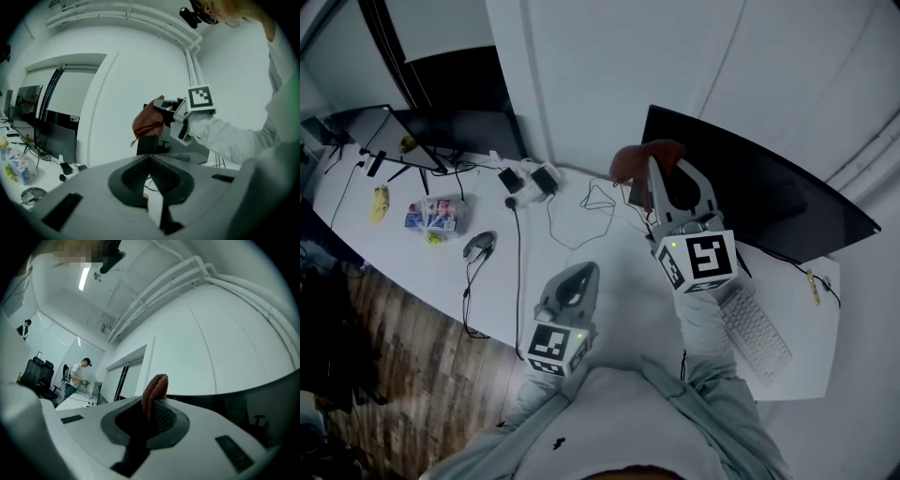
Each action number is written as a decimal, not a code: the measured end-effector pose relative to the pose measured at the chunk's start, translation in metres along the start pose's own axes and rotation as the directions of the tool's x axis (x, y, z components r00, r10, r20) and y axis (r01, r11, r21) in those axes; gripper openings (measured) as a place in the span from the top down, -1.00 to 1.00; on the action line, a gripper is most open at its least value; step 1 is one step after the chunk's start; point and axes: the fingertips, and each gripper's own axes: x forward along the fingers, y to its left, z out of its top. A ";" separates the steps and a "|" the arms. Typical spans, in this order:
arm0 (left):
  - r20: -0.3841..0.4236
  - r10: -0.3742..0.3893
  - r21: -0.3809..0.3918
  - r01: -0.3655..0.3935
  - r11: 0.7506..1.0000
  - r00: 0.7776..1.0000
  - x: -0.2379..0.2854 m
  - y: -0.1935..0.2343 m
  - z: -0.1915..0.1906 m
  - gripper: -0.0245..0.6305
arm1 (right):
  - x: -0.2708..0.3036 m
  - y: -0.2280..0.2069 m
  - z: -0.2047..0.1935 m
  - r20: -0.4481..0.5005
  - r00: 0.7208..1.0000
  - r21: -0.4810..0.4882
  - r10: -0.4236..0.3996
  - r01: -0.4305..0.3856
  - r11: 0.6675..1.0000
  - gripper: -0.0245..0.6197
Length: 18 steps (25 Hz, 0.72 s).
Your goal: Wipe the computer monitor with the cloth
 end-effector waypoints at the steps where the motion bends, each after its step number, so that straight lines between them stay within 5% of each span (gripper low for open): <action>1: 0.000 0.001 -0.002 -0.001 1.000 1.000 0.000 0.002 -0.001 0.86 | 0.008 0.000 0.002 0.003 1.000 -0.008 -0.003 0.003 1.000 0.82; 6: 0.007 0.005 -0.021 -0.005 1.000 1.000 0.001 0.012 -0.002 0.86 | 0.043 -0.001 0.006 0.002 1.000 -0.049 -0.015 0.015 0.999 0.82; 18: 0.001 0.015 -0.064 -0.014 0.998 1.000 0.003 0.031 -0.009 0.86 | 0.084 -0.036 0.002 -0.015 0.981 -0.092 -0.196 0.194 0.977 0.82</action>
